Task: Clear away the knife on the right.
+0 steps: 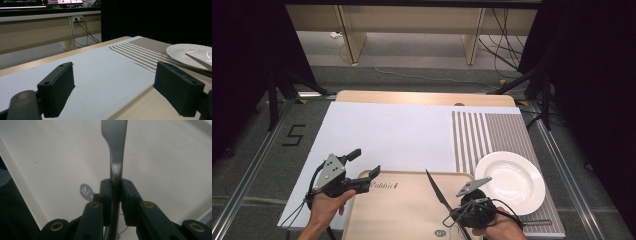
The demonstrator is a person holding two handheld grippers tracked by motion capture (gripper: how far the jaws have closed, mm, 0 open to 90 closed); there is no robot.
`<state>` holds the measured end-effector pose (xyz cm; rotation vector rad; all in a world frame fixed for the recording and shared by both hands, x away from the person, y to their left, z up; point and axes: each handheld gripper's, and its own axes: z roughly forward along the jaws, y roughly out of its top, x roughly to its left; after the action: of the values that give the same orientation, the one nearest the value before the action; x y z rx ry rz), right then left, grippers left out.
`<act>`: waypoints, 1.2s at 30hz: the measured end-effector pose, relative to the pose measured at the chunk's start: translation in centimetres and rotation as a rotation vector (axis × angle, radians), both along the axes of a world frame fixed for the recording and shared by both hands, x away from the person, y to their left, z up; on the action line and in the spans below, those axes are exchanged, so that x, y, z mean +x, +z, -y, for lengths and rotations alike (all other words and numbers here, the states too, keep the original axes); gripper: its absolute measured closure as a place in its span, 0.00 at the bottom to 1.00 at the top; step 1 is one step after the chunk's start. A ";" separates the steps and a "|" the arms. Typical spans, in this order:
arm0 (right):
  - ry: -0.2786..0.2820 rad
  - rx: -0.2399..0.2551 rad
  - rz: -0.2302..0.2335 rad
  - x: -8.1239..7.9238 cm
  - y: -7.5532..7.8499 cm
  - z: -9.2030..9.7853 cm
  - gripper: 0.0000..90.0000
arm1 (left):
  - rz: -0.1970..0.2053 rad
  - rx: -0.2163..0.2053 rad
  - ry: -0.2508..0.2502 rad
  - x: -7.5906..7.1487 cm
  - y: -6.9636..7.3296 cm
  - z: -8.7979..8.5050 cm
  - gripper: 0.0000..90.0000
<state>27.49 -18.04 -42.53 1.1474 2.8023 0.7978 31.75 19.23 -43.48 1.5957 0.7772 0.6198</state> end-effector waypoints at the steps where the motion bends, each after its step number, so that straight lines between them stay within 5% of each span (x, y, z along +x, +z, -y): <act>1: 0.002 -0.005 -0.002 -0.1 -0.1 -0.1 0.90 | 0.000 0.000 0.000 0.0 0.0 0.0 0.18; 36: 0.057 -0.181 -0.072 -0.6 -2.9 -2.0 0.89 | 0.003 -0.006 -0.005 0.0 -0.1 0.1 0.18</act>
<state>26.93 -16.04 -45.38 1.0931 2.9054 0.5017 31.79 19.12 -43.57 1.5908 0.7717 0.6155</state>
